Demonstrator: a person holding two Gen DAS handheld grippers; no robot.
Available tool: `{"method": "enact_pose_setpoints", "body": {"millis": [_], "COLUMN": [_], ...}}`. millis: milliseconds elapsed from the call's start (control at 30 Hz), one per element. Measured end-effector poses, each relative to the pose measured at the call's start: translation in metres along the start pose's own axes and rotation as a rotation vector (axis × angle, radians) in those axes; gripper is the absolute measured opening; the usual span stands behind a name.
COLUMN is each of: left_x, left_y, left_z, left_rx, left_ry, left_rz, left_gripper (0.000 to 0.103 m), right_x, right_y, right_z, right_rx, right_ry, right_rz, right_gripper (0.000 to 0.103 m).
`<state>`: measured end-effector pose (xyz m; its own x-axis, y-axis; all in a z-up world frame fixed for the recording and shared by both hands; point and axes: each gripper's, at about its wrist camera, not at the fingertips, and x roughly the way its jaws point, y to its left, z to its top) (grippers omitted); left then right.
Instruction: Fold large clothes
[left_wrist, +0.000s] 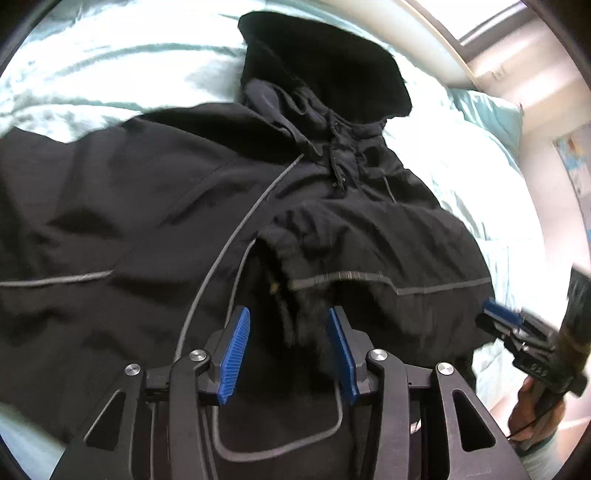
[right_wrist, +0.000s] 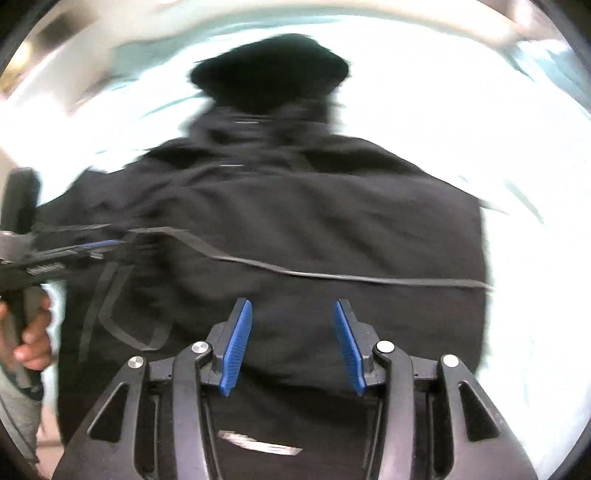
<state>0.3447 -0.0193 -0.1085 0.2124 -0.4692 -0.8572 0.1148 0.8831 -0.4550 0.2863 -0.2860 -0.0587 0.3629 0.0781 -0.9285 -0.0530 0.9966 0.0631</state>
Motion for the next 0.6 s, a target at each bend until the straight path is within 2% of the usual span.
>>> {"method": "enact_pose_setpoints", "body": {"millis": [67, 167, 200, 233, 300, 400, 500, 533, 600], "left_x": [0.017, 0.036, 0.041, 0.043, 0.039, 0.004, -0.057, -0.079, -0.097], "left_y": [0.004, 0.007, 0.006, 0.004, -0.004, -0.011, -0.003, 0.006, 0.024], "left_z": [0.007, 0.014, 0.016, 0.018, 0.018, 0.020, 0.022, 0.021, 0.019], "left_rx": [-0.024, -0.051, -0.059, -0.056, -0.032, -0.011, -0.021, -0.023, -0.035], "left_ry": [0.024, 0.049, 0.056, 0.052, 0.028, -0.074, -0.211, -0.250, -0.250], "left_rz": [-0.007, -0.045, -0.063, -0.078, -0.075, -0.071, -0.074, -0.045, 0.012], "left_gripper": [0.045, 0.045, 0.041, 0.024, 0.020, 0.018, 0.018, 0.018, 0.018], "right_x": [0.007, 0.019, 0.023, 0.026, 0.025, 0.021, 0.011, 0.007, 0.003], "right_y": [-0.031, -0.049, -0.051, -0.054, -0.052, -0.041, -0.021, -0.017, -0.011], "right_z": [-0.005, -0.013, -0.017, -0.019, -0.021, -0.017, -0.012, -0.009, -0.006], "right_rx": [0.070, 0.108, 0.119, 0.128, 0.121, 0.100, 0.085, 0.080, 0.067], "right_ry": [0.015, 0.048, 0.056, 0.067, 0.068, 0.062, 0.040, 0.029, 0.013], "right_rz": [-0.028, -0.049, -0.045, -0.041, -0.051, -0.056, -0.038, -0.025, -0.018], "right_gripper": [0.049, 0.048, 0.048, 0.048, 0.048, 0.048, 0.048, 0.049, 0.052]}}
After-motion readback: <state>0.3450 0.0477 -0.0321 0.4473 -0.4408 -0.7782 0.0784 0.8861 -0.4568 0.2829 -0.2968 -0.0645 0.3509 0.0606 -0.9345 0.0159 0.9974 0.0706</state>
